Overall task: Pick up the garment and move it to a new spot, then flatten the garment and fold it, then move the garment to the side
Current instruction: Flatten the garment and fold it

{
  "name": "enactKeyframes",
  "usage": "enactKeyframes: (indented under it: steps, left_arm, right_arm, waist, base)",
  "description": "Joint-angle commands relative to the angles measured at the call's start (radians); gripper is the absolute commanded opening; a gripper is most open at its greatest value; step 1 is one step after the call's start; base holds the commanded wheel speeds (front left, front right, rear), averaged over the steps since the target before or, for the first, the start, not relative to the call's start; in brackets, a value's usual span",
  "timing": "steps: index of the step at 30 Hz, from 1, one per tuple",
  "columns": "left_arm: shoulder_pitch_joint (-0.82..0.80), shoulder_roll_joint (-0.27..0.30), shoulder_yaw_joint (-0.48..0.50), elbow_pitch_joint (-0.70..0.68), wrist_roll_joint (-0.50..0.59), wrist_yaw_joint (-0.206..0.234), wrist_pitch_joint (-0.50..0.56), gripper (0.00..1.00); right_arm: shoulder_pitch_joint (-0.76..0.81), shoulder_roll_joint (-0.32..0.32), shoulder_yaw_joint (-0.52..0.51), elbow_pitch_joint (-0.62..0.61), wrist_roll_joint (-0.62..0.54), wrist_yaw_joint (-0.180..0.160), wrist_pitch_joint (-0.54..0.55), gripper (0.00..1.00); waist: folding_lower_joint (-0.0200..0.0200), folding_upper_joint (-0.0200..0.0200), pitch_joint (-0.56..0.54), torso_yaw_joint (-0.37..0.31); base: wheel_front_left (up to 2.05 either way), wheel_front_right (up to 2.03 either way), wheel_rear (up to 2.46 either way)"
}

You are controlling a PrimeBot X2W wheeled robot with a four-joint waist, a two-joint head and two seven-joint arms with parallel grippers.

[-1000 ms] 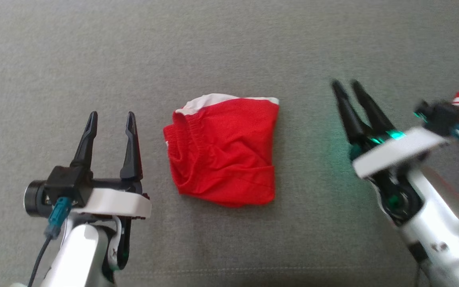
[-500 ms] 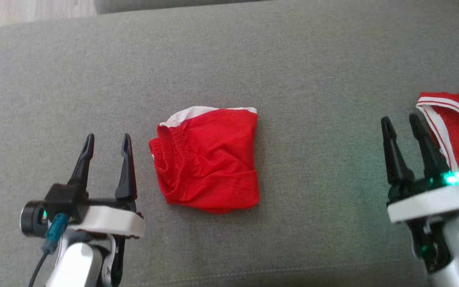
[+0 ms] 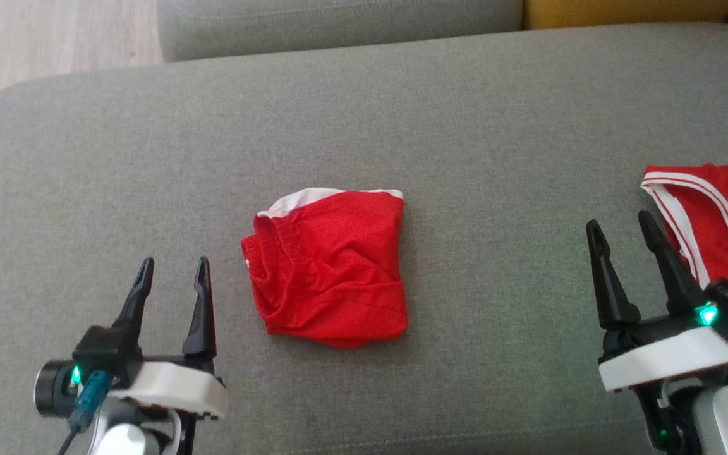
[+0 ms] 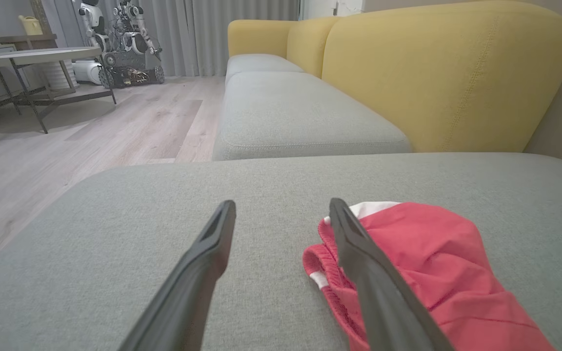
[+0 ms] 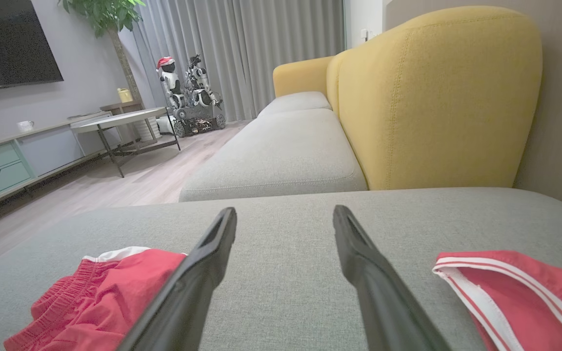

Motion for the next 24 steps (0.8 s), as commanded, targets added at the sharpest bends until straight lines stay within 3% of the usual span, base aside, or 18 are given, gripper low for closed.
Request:
enactKeyframes:
  steps: [1, 24]
  left_arm:
    - [-0.021, 0.02, 0.036, -0.034, -0.007, 0.009, 0.002, 1.0]
    - [0.056, 0.032, 0.017, -0.06, -0.032, 0.02, 0.025, 1.0]
  right_arm:
    - [-0.01, -0.008, 0.015, -0.04, -0.007, -0.001, 0.002, 1.0]
    - [0.075, 0.034, -0.008, -0.083, -0.077, -0.001, 0.05, 1.0]
  waist:
    - [0.0, -0.0001, -0.009, 0.001]
    - [0.0, -0.0001, -0.073, 0.008]
  base:
    - [0.0, 0.0, 0.0]
    - [0.0, 0.0, 0.0]
